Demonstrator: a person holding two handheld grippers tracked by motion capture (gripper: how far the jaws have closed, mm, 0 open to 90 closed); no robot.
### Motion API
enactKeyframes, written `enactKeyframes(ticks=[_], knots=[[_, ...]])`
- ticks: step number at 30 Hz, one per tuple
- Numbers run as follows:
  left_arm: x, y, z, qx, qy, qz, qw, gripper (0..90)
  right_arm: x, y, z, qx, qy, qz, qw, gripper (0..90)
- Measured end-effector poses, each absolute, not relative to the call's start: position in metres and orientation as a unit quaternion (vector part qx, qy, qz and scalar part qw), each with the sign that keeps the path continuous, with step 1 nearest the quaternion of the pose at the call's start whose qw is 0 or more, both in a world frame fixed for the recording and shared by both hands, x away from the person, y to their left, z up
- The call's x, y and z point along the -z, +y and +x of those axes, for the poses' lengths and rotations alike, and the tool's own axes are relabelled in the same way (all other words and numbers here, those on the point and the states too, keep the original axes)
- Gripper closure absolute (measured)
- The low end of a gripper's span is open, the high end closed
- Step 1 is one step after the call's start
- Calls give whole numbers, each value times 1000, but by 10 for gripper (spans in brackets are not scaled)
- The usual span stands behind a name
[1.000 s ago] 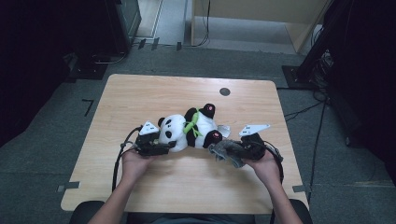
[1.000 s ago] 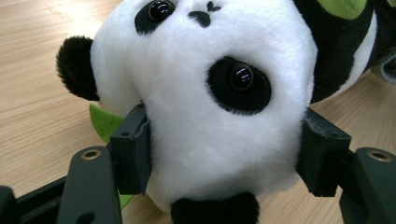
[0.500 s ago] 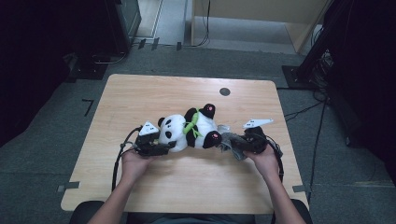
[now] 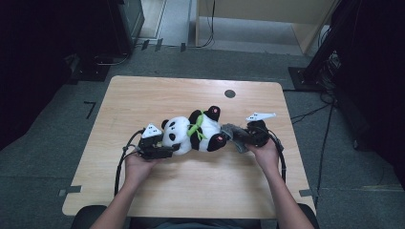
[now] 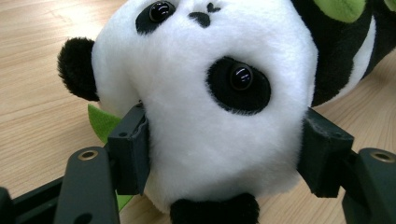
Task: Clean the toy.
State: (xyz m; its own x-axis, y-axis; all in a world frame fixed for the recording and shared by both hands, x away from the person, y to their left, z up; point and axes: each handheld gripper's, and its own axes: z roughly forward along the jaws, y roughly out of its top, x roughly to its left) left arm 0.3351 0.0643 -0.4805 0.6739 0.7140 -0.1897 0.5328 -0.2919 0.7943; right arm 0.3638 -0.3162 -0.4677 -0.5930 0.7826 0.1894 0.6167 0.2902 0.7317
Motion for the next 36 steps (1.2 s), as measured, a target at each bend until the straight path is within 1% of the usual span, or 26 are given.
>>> enactKeyframes(ticks=[3,5,15,25,30,36], knots=[[480,64,335,-103,391,798,447,283,466,-321,366,-415,787,441,119,770],[480,64,335,-104,392,798,447,276,464,-325,369,-414,783,449,117,769],[479,64,336,-109,390,798,447,230,461,-352,378,-427,751,484,142,766],[480,64,336,-108,386,798,450,205,469,-382,389,-422,727,516,164,761],[480,65,337,-109,384,798,450,198,476,-389,398,-410,726,524,175,754],[481,65,337,-108,384,798,452,187,493,-397,407,-397,720,545,164,750]])
